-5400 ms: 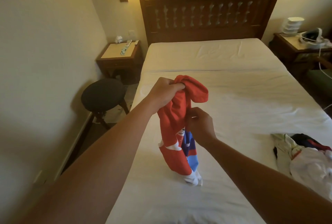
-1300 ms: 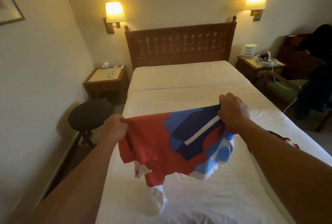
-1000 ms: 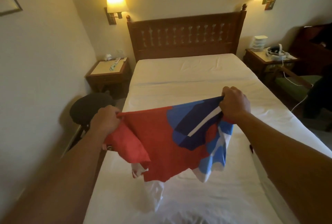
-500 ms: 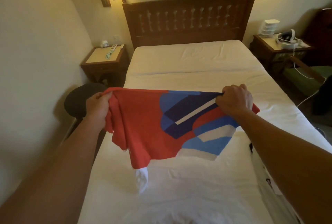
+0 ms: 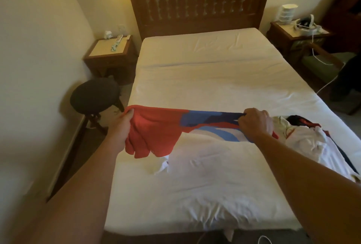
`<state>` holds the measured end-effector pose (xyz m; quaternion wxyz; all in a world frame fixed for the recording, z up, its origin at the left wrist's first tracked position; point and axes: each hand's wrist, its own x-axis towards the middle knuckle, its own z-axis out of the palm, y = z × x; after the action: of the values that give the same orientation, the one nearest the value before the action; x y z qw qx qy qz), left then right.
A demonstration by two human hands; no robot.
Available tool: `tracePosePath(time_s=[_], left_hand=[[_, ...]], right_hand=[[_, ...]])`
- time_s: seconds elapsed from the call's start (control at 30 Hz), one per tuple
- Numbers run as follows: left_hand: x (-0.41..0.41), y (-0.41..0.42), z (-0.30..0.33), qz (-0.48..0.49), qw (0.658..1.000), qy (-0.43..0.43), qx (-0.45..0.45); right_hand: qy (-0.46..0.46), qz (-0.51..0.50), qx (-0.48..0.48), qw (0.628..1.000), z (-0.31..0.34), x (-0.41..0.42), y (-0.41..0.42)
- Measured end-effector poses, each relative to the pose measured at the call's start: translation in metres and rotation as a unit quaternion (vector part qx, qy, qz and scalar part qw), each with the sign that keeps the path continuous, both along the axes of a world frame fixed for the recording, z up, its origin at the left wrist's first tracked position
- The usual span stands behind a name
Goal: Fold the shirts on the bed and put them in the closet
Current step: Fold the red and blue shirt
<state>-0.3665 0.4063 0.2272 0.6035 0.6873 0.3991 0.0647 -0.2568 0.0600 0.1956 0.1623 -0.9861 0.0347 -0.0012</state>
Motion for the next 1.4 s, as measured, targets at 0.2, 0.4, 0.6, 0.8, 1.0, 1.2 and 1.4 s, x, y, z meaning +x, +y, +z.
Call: tracePosePath(time_s=[0.2, 0.4, 0.6, 0.8, 1.0, 1.2, 1.4], left_hand=[[-0.068, 0.017, 0.001, -0.114, 0.986, 0.11, 0.052], [-0.066, 0.045, 0.048, -0.188, 0.968, 0.156, 0.06], [-0.017, 0.071, 0.074, -0.154, 0.971, 0.106, 0.151], [0.057, 0.081, 0.037, -0.151, 0.945, 0.087, 0.277], [0.146, 0.097, -0.058, -0.123, 0.921, 0.132, 0.345], [0.24, 0.107, -0.184, -0.09, 0.883, 0.222, 0.405], [0.321, 0.117, -0.315, -0.116, 0.866, 0.283, 0.395]], right_hand=[[0.013, -0.045, 0.016, 0.999, -0.013, -0.055, -0.006], [-0.026, -0.052, 0.028, 0.998, 0.037, -0.065, -0.004], [-0.06, -0.025, 0.003, 0.998, 0.058, -0.023, 0.015], [-0.058, 0.045, -0.108, 0.991, 0.031, 0.061, 0.033], [-0.015, 0.103, -0.134, 0.986, -0.052, 0.169, 0.056], [0.012, 0.106, -0.147, 0.983, -0.175, 0.266, 0.083], [0.054, 0.072, -0.147, 0.985, -0.304, 0.332, 0.105]])
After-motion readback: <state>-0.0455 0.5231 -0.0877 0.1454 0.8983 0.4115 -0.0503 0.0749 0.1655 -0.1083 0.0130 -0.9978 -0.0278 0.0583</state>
